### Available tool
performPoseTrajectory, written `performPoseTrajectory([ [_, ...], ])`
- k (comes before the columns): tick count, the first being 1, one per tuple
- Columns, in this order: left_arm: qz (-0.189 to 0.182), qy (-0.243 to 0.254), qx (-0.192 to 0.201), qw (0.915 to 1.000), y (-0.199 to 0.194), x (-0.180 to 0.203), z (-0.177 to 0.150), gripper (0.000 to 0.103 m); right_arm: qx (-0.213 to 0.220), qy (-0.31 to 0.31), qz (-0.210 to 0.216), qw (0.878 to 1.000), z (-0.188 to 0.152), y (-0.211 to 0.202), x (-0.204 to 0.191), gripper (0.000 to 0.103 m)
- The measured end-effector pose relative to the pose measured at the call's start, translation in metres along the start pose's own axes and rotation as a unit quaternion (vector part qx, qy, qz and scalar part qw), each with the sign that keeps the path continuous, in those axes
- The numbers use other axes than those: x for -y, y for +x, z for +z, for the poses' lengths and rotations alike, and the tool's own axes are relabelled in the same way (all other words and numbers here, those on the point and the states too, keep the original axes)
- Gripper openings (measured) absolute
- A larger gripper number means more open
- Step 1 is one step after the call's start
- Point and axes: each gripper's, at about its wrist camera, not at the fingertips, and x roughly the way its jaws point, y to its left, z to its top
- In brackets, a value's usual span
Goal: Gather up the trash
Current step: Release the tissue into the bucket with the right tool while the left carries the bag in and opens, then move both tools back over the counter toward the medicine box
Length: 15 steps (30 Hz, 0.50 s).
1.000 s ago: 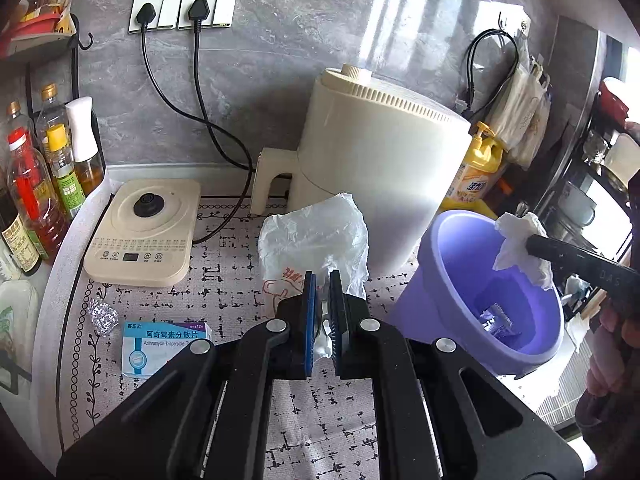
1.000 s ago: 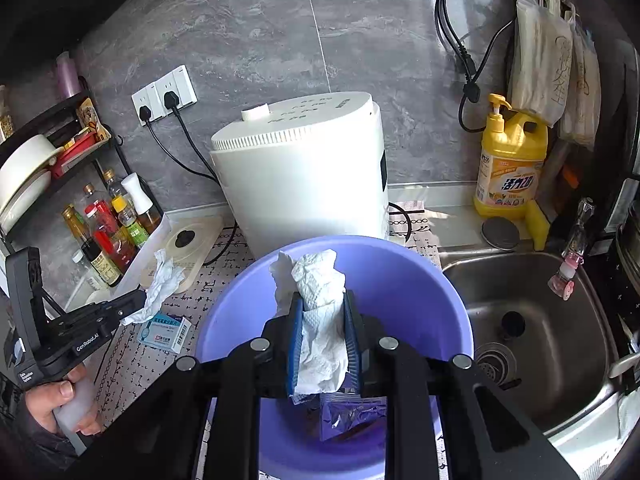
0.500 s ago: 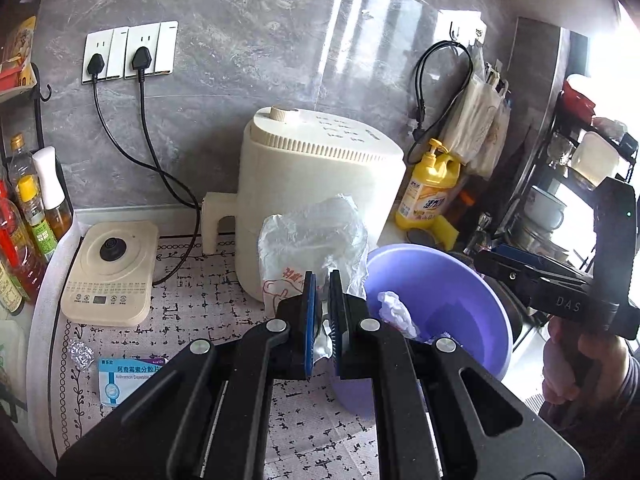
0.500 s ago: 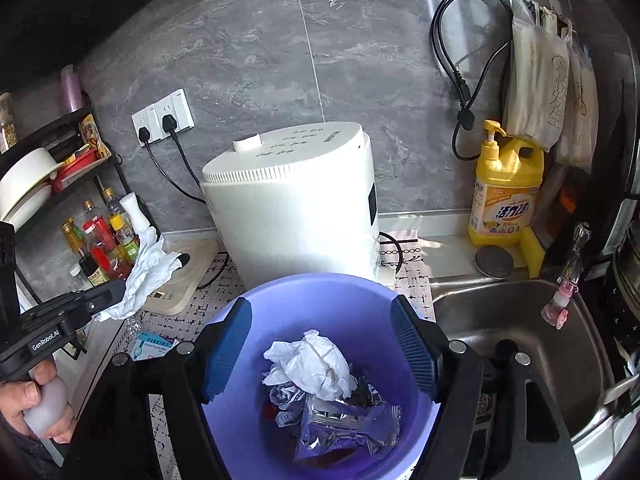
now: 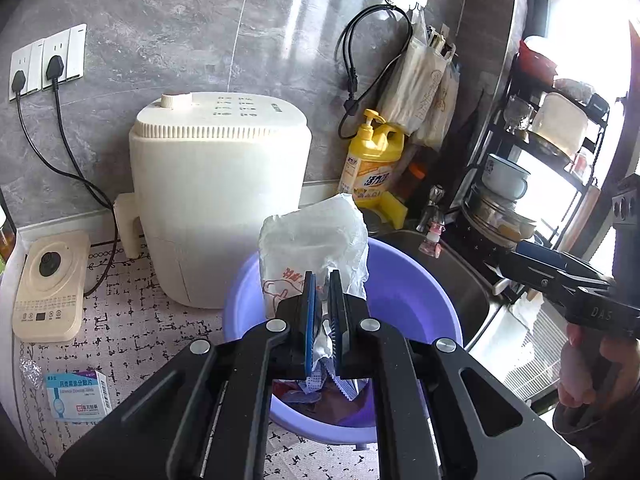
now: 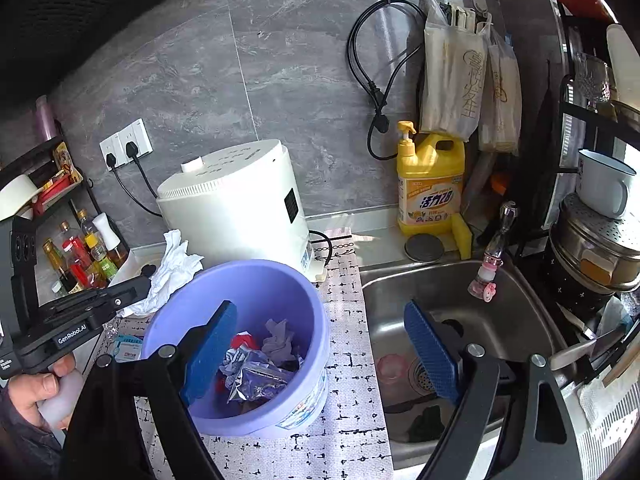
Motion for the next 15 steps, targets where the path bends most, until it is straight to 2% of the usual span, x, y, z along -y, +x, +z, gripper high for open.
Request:
performPoseTrajectory([
  [9, -0.015, 0.02, -0.031, 0.9992, 0.025, 0.023, 0.002, 0.008, 0.002, 0.025, -0.027, 0.999, -0.019, -0.027, 0.03, 0.084],
  [11, -0.013, 0.021, -0.029, 0.9993, 0.026, 0.026, 0.003, 0.028, 0.001, 0.029, -0.03, 0.999, -0.022, -0.03, 0.033, 0.084],
  [12, -0.002, 0.018, -0.019, 0.9997, 0.023, 0.025, 0.004, 0.064, 0.0, 0.03, -0.03, 0.999, -0.023, -0.03, 0.034, 0.084],
  [13, 0.004, 0.012, -0.003, 0.9999, 0.018, 0.024, 0.005, 0.081, -0.001, 0.031, -0.029, 0.999, -0.025, -0.031, 0.034, 0.084],
  [15, -0.003, 0.002, 0.013, 0.9999, 0.007, 0.02, 0.006, 0.082, -0.002, 0.031, -0.025, 0.999, -0.028, -0.033, 0.033, 0.084],
])
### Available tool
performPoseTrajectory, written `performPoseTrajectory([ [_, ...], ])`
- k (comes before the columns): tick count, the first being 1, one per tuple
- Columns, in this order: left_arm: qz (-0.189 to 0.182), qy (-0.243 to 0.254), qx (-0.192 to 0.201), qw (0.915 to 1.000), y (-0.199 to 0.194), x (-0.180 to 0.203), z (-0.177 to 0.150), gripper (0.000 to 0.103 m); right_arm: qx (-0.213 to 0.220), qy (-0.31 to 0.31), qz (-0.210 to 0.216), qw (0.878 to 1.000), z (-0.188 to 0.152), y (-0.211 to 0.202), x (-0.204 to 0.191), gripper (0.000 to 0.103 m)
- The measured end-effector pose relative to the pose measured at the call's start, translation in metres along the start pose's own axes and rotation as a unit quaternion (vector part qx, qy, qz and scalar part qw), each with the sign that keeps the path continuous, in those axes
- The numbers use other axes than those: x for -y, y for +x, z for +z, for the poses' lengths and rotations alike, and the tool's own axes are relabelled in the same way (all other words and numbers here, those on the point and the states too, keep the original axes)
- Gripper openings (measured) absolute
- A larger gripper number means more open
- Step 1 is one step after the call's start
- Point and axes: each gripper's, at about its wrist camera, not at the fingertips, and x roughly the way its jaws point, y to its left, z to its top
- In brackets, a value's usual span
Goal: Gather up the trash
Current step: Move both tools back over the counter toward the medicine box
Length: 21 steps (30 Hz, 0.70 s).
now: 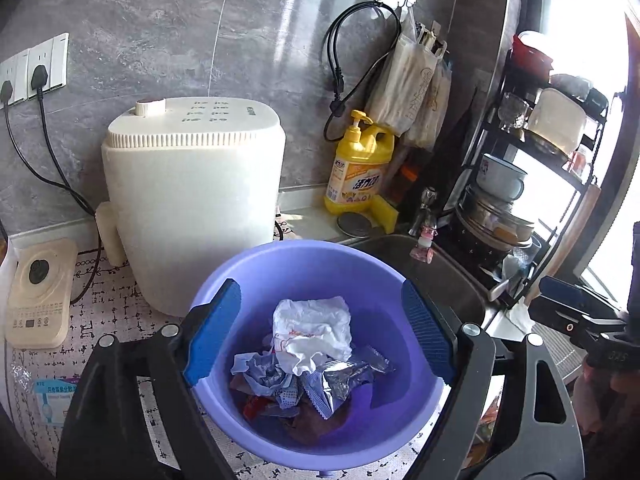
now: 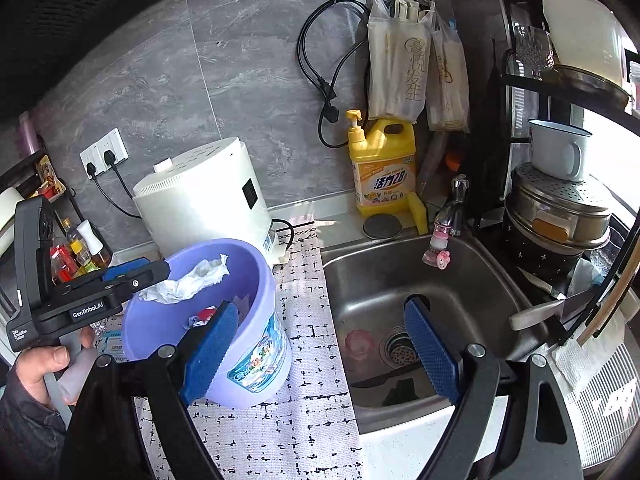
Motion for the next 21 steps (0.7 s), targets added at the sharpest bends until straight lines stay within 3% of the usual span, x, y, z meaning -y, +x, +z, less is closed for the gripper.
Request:
performPoseTrajectory([
  [6, 0.04, -0.003, 0.011, 0.9991, -0.029, -0.02, -0.001, 0.094, -0.006, -0.005, 0.027, 1.0, -0.004, 0.004, -0.016, 0.084],
  [12, 0.075, -0.019, 0.024, 0.9967, -0.062, -0.055, -0.005, 0.097, 0.001, -0.018, 0.06, 0.998, 0.003, 0.014, -0.05, 0.092],
  [21, 0.137, -0.065, 0.031, 0.988, -0.111, -0.129, -0.021, 0.097, -0.004, -0.062, 0.122, 0.991, 0.009, 0.037, -0.132, 0.094],
])
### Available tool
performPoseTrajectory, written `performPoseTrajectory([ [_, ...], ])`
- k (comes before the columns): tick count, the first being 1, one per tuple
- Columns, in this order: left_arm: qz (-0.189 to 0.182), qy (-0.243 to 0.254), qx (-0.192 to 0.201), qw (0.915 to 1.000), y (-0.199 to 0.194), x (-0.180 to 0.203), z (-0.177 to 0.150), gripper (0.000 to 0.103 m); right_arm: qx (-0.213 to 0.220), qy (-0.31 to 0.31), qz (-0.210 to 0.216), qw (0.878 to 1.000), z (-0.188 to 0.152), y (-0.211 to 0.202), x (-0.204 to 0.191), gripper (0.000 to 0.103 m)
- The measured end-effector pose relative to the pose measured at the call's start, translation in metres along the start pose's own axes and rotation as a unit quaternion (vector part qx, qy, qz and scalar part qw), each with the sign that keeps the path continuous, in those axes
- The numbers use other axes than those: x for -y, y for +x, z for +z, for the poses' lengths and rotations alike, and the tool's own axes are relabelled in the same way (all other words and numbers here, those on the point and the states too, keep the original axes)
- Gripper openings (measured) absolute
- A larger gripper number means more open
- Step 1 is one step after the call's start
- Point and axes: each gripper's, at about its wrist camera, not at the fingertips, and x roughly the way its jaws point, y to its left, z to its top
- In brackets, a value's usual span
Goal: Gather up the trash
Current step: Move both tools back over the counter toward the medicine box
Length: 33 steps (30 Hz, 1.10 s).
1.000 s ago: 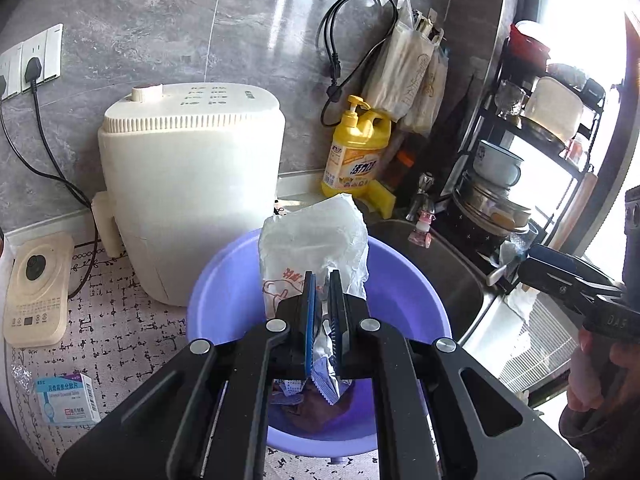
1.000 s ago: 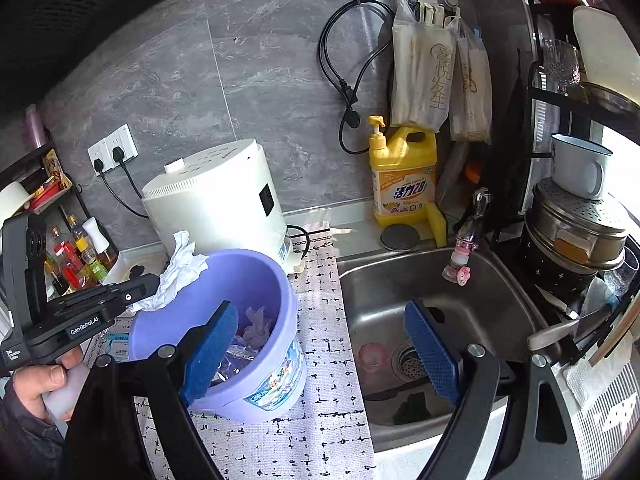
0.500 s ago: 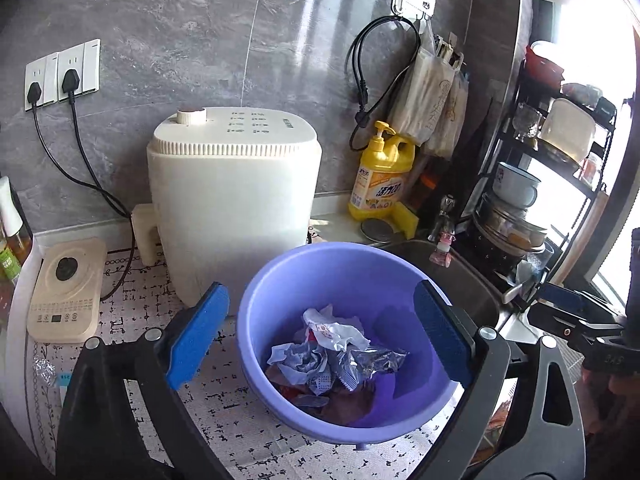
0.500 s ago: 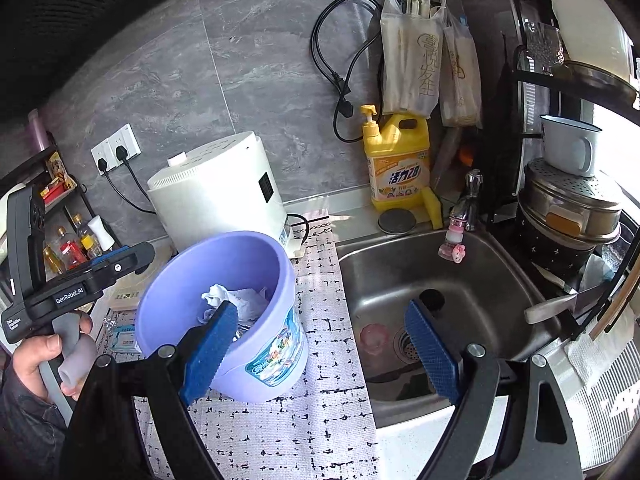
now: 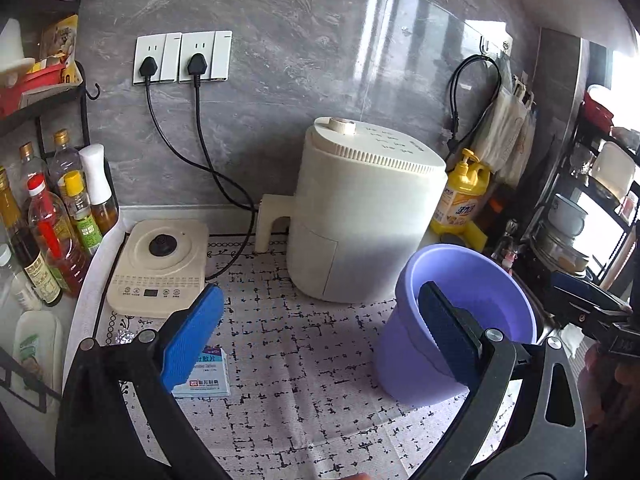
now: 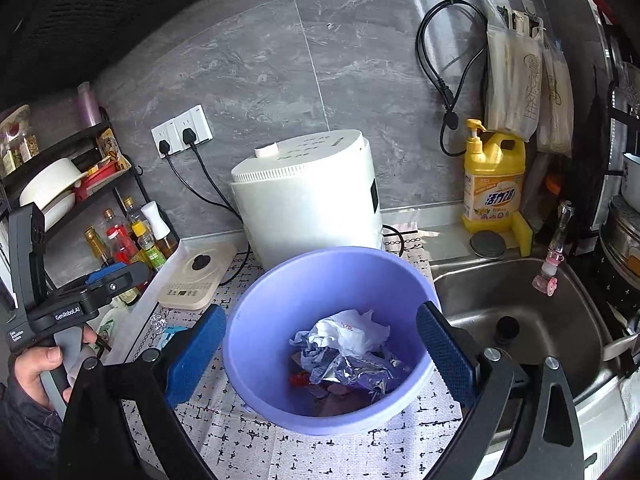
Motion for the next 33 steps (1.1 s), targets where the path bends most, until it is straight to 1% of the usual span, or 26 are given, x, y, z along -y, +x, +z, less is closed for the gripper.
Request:
performPoseTrajectory([
  [8, 0.053, -0.033, 0.009, 0.998, -0.029, -0.063, -0.014, 0.097, -0.007, -0.05, 0.046, 0.998, 0.005, 0.032, -0.068, 0.094],
  [12, 0.076, -0.053, 0.007, 0.9957, -0.041, -0.092, -0.027, 0.097, -0.026, -0.082, 0.077, 0.993, 0.0, 0.05, -0.1, 0.094],
  [15, 0.095, -0.066, 0.003, 0.9933, -0.047, -0.11, -0.038, 0.097, -0.042, -0.116, 0.097, 0.988, -0.006, 0.065, -0.124, 0.094],
  [20, 0.115, -0.099, -0.003, 0.9884, -0.058, -0.137, -0.057, 0.097, -0.066, -0.159, 0.136, 0.976, -0.018, 0.089, -0.158, 0.094],
  [22, 0.127, -0.109, -0.007, 0.9859, -0.059, -0.146, -0.065, 0.097, -0.073, -0.169, 0.144, 0.972, -0.023, 0.1, -0.167, 0.094],
  [26, 0.142, -0.126, -0.016, 0.9817, -0.061, -0.159, -0.08, 0.097, -0.102, -0.189, 0.158, 0.964, -0.033, 0.13, -0.184, 0.094],
  [31, 0.157, -0.157, -0.023, 0.9747, -0.061, -0.174, -0.099, 0.097, -0.14, -0.234, 0.172, 0.947, -0.054, 0.163, -0.207, 0.095],
  [33, 0.165, -0.163, -0.028, 0.9724, -0.058, -0.179, -0.104, 0.097, -0.153, -0.251, 0.178, 0.939, -0.062, 0.176, -0.215, 0.095],
])
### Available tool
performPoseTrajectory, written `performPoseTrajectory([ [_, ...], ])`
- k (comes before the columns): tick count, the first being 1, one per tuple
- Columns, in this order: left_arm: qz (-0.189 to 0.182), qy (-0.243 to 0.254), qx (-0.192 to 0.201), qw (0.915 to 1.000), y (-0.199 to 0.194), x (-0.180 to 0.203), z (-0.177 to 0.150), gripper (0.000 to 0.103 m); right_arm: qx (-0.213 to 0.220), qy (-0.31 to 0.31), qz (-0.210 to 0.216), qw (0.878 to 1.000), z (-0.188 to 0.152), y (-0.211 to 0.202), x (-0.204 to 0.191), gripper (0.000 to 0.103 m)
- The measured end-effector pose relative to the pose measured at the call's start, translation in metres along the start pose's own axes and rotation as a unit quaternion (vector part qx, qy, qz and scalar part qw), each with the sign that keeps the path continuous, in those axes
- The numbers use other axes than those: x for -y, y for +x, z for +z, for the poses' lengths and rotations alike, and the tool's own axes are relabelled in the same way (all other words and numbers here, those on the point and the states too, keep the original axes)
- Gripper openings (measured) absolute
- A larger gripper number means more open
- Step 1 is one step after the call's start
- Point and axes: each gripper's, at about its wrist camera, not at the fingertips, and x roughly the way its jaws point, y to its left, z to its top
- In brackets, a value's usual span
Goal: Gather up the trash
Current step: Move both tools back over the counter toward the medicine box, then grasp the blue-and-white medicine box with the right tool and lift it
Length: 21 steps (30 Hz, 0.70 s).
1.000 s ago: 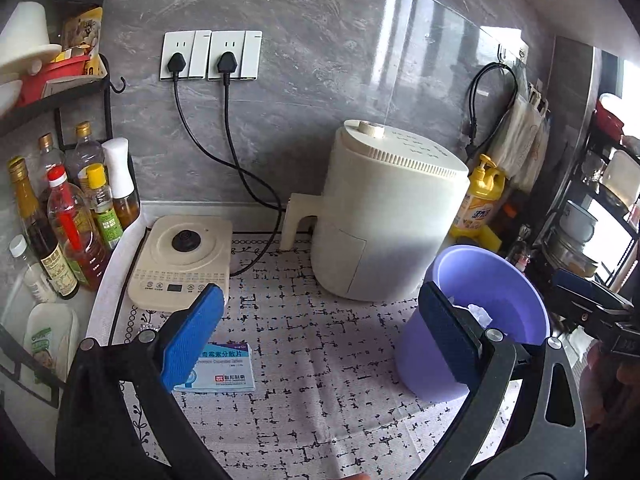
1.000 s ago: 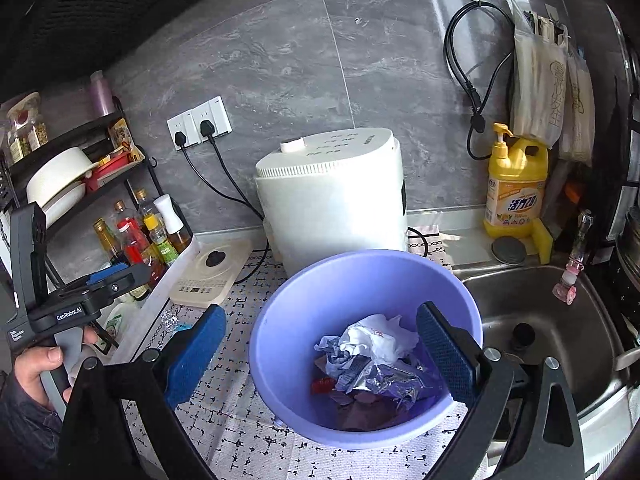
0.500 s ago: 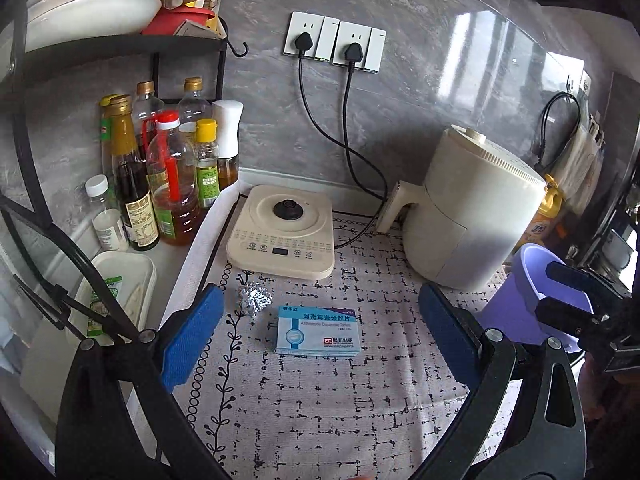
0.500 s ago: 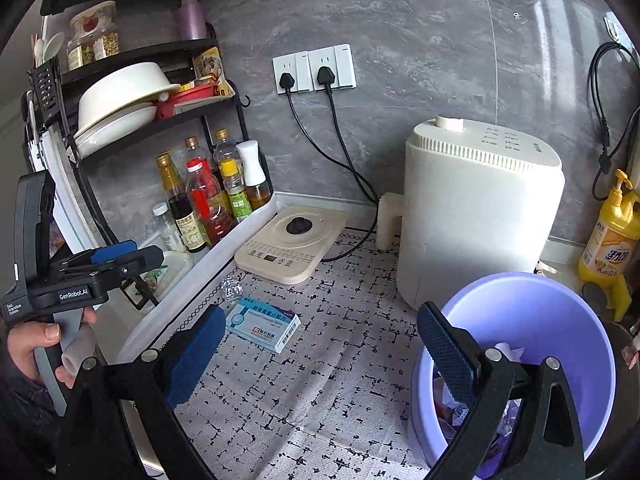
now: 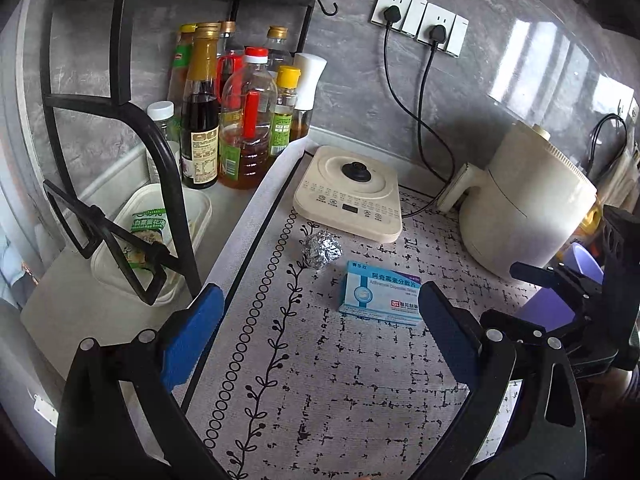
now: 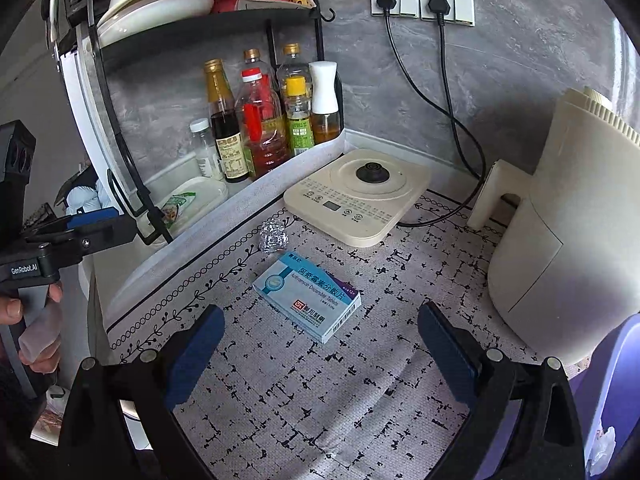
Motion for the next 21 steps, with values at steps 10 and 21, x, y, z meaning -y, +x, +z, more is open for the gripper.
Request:
performPoseTrajectory([
  [10, 0.01, -0.038, -0.029, 0.9988, 0.053, -0.016, -0.005, 0.096, -0.04, -0.034, 0.035, 0.998, 0.005, 0.077, 0.004, 0.095],
  [21, 0.035, -0.055, -0.071, 0.9954, 0.084, -0.022, -0.019, 0.09, -0.026, -0.046, 0.113, 0.992, 0.021, 0.117, 0.01, 0.093],
])
